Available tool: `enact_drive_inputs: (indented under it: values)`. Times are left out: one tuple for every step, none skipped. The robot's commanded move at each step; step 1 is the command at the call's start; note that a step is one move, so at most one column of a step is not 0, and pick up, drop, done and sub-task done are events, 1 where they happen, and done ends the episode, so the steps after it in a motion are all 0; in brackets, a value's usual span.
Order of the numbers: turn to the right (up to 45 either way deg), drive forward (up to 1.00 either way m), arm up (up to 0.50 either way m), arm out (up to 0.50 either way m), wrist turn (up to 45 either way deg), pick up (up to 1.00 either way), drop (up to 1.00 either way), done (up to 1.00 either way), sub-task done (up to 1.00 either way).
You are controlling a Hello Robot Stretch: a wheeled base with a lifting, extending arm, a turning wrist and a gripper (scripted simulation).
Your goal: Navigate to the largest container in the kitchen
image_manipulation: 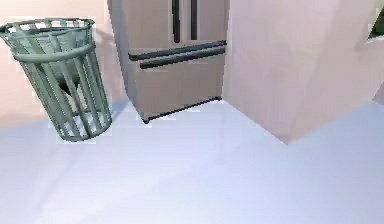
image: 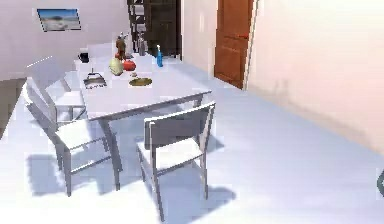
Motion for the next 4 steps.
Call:
enact_drive_inputs:
  values:
    - [-45.0, 0.00, 0.00, 0.00, 0.0, 0.00, 0.00, 0.00, 0.00]
    - [-45.0, 0.00, 0.00, 0.00, 0.0, 0.00, 0.00, 0.00, 0.00]
    - [-45.0, 0.00, 0.00, 0.00, 0.0, 0.00, 0.00, 0.00, 0.00]
    - [-18.0, 0.00, 0.00, 0.00, 0.0, 0.00, 0.00, 0.00, 0.00]
